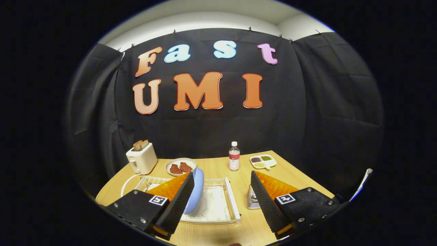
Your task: Take the plate from the dish rack, then take the spoon from the basket and place it into the plate.
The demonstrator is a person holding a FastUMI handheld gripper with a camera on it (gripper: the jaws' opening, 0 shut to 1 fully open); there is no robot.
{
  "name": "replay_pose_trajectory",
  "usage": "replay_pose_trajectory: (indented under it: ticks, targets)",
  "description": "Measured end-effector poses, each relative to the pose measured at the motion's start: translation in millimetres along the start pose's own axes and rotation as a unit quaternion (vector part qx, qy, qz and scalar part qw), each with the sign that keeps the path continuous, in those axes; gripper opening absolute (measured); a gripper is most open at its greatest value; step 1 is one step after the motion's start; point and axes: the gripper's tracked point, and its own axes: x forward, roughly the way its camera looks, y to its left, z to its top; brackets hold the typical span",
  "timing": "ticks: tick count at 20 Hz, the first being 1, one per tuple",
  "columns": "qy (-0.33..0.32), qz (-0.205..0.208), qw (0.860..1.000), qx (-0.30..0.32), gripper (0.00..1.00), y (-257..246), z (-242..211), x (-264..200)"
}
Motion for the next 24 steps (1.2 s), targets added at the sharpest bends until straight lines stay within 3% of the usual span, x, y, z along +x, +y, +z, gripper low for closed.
replay_pose_trajectory:
  ticks: [8, 16, 20, 23, 24]
  targets:
    - [0.096, 0.037, 0.995, -0.014, 0.99, 49, -58, 70]
    - [0.183, 0.033, 0.982, -0.028, 0.98, 65, -107, 115]
    - [0.227, 0.030, 0.973, -0.008, 0.70, 73, -128, 124]
    - [0.240, 0.003, 0.971, 0.001, 0.36, 66, -130, 127]
    - [0.242, -0.012, 0.970, 0.001, 0.33, 61, -130, 127]
